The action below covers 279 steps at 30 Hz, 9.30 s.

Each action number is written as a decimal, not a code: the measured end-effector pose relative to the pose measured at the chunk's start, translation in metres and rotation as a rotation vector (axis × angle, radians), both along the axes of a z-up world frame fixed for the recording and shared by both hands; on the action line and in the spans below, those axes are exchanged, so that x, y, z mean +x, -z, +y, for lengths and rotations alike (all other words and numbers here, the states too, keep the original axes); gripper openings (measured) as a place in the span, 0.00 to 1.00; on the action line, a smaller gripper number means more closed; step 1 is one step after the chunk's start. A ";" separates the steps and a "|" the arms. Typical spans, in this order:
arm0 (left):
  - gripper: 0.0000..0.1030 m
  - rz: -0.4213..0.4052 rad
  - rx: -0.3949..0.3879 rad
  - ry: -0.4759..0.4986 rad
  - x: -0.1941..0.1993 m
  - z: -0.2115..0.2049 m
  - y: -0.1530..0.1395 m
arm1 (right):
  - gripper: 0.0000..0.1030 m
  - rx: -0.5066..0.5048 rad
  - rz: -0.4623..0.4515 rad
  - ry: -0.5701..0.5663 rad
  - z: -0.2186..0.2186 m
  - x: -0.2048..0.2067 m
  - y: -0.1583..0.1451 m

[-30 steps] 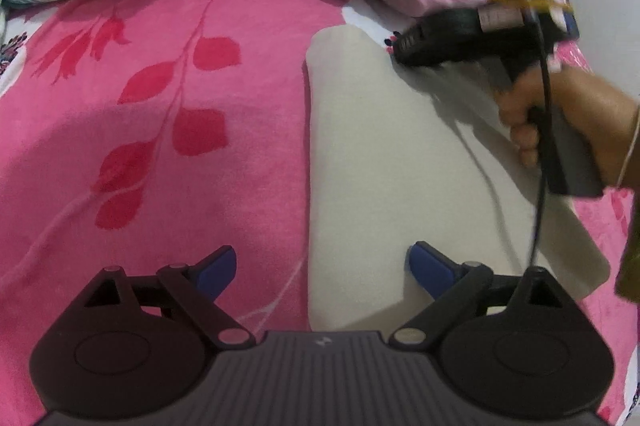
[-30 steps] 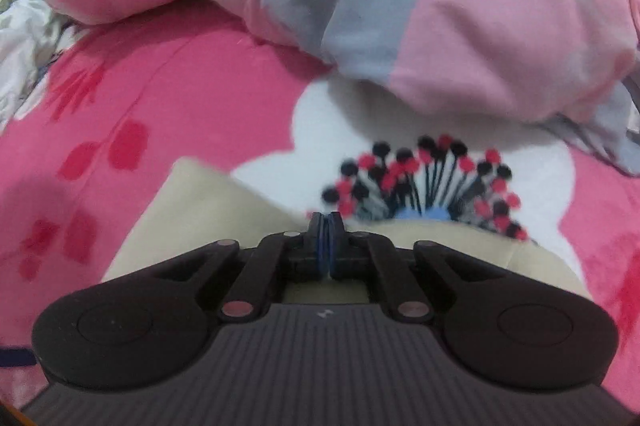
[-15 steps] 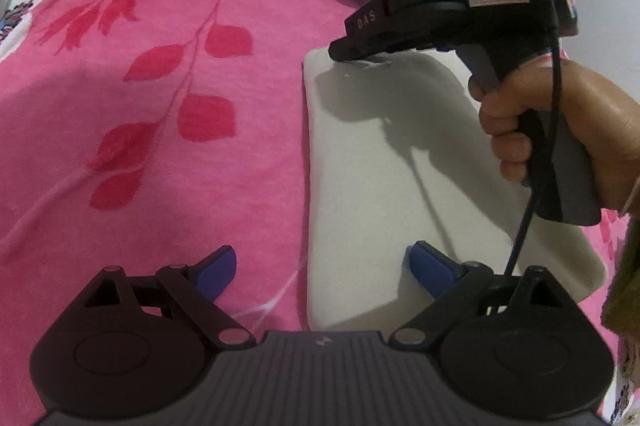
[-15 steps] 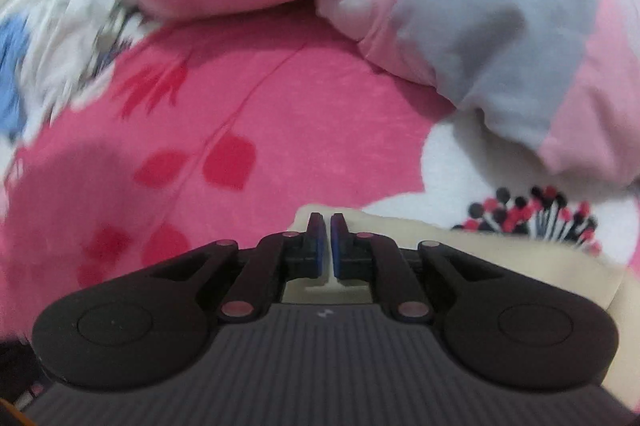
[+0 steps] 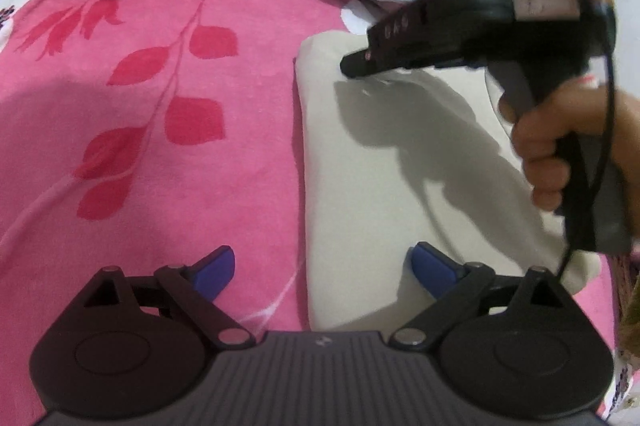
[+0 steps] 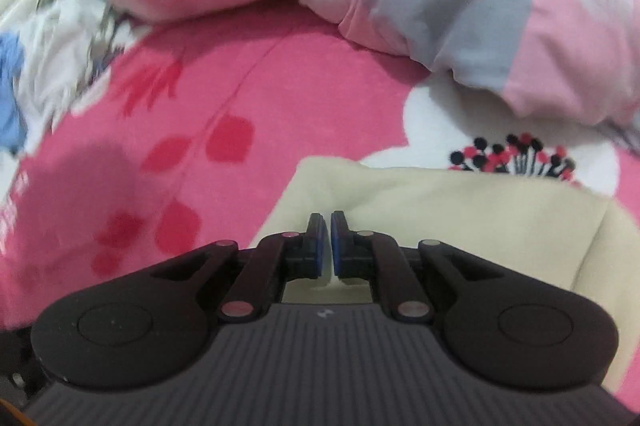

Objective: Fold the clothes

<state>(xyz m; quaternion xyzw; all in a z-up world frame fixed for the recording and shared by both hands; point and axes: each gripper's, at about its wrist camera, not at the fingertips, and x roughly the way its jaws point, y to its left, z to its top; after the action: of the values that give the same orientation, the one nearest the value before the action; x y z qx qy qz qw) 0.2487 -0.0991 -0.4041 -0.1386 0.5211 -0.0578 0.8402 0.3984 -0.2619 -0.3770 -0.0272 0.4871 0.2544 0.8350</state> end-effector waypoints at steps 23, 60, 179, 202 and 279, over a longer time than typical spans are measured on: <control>0.97 0.033 0.066 0.057 0.017 -0.019 -0.008 | 0.08 0.006 0.097 0.259 -0.137 -0.163 -0.005; 0.95 0.042 0.072 0.102 0.029 -0.026 -0.020 | 0.11 0.588 0.388 0.592 -0.245 -0.188 0.015; 0.97 0.351 0.148 0.279 -0.047 -0.057 -0.037 | 0.68 0.263 0.382 0.529 -0.209 -0.200 0.038; 0.97 0.366 0.110 0.287 -0.057 -0.027 -0.041 | 0.78 0.225 0.404 0.518 -0.196 -0.193 0.043; 0.27 0.045 -0.042 0.611 -0.020 -0.178 -0.044 | 0.20 0.672 0.378 0.740 -0.302 -0.323 0.020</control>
<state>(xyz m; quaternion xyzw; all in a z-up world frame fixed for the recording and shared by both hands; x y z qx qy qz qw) 0.2282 -0.2772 -0.3599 0.0061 0.5557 -0.3153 0.7692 0.0750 -0.5636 -0.3970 0.4616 0.4979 0.0852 0.7292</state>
